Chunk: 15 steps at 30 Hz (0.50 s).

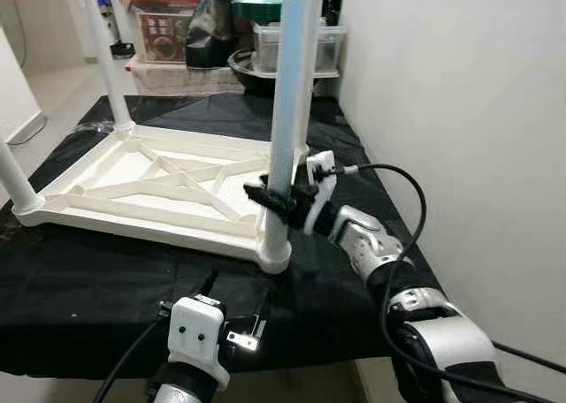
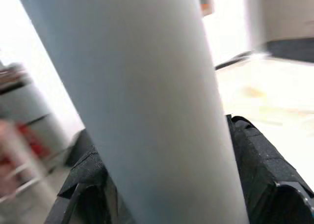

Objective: Building children table

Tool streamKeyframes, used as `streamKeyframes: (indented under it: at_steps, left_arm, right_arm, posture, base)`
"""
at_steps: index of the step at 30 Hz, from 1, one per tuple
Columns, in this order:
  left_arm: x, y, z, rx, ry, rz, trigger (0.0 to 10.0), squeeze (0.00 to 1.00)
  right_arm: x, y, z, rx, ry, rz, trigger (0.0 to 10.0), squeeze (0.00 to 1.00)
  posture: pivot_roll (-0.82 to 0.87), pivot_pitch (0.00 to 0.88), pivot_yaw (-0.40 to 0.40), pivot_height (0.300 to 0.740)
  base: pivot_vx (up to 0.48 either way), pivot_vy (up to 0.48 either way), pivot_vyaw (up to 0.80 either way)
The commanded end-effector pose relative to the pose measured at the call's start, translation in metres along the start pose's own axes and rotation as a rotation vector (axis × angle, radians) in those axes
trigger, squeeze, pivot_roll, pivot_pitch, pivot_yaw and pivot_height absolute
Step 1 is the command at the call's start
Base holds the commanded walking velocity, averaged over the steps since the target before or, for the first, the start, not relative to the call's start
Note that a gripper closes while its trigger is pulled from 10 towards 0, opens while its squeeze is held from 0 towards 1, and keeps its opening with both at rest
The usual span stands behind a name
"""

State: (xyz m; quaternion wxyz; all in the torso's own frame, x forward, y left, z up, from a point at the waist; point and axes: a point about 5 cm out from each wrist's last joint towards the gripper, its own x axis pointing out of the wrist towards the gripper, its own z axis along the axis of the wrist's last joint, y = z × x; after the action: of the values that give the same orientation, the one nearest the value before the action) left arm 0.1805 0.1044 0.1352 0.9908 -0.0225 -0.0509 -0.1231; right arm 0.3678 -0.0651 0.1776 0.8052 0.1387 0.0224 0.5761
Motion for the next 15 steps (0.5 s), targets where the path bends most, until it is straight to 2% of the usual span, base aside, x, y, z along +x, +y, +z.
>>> streamKeyframes:
  at_steps: [1, 6, 7, 8, 9, 10, 11, 12, 14, 15]
  left_arm:
    - [-0.002, 0.0, -0.006, 0.001, 0.025, -0.006, 10.0, 0.0]
    - [-0.002, 0.0, -0.006, 0.001, 0.025, -0.004, 10.0, 0.0]
    - [-0.002, 0.0, -0.006, 0.002, 0.025, -0.004, 10.0, 0.0]
    - [-0.002, 0.0, -0.006, 0.002, 0.025, -0.004, 10.0, 0.0]
    - [-0.002, 0.0, -0.006, 0.002, 0.025, -0.002, 10.0, 0.0]
    - [-0.002, 0.0, -0.006, 0.002, 0.026, -0.002, 10.0, 0.0]
    - [-0.002, 0.0, -0.006, 0.002, 0.026, -0.002, 10.0, 0.0]
    - [-0.002, 0.0, -0.006, 0.002, 0.026, -0.002, 10.0, 0.0]
    - [-0.002, 0.0, -0.006, 0.001, 0.027, -0.004, 10.0, 0.0]
    - [-0.002, 0.0, -0.006, 0.001, 0.027, -0.004, 10.0, 0.0]
  right_arm:
    - [0.004, 0.012, -0.009, 0.0, 0.078, 0.189, 10.0, 0.0]
    - [0.007, 0.018, -0.012, 0.0, 0.101, 0.274, 10.0, 0.0]
    - [0.009, 0.019, -0.013, -0.005, 0.101, 0.276, 0.0, 0.0]
    - [0.009, 0.019, -0.013, -0.005, 0.101, 0.276, 0.0, 0.0]
    - [0.013, 0.018, -0.012, -0.025, 0.083, 0.225, 0.0, 0.0]
    - [0.018, 0.012, -0.009, -0.074, 0.054, 0.101, 0.0, 0.0]
    - [0.021, 0.003, -0.006, -0.109, 0.019, -0.091, 0.0, 0.0]
    - [0.021, 0.003, -0.006, -0.109, 0.019, -0.091, 0.0, 0.0]
    - [0.02, -0.007, -0.003, -0.115, -0.009, -0.288, 0.0, 0.0]
    - [0.02, -0.007, -0.003, -0.115, -0.009, -0.288, 0.0, 0.0]
  posture:
    - [0.07, 0.0, -0.052, 0.74]
    - [0.07, 0.0, -0.052, 0.74]
    - [0.08, 0.0, -0.059, 0.74]
    - [0.08, 0.0, -0.059, 0.74]
    - [0.08, 0.0, -0.059, 0.74]
    - [0.08, 0.0, -0.059, 0.74]
    - [0.08, 0.0, -0.059, 0.74]
    - [0.08, 0.0, -0.059, 0.74]
    - [0.07, 0.0, -0.053, 0.74]
    - [0.07, 0.0, -0.053, 0.74]
  base:
    - [0.0, 0.0, 0.0]
    - [0.0, 0.0, 0.0]
    - [0.0, 0.0, 0.0]
    - [0.0, 0.0, 0.0]
    - [0.0, 0.0, 0.0]
    - [0.0, 0.0, 0.0]
    - [0.0, 0.0, 0.0]
    - [0.0, 0.0, 0.0]
    - [0.0, 0.0, 0.0]
    - [0.0, 0.0, 0.0]
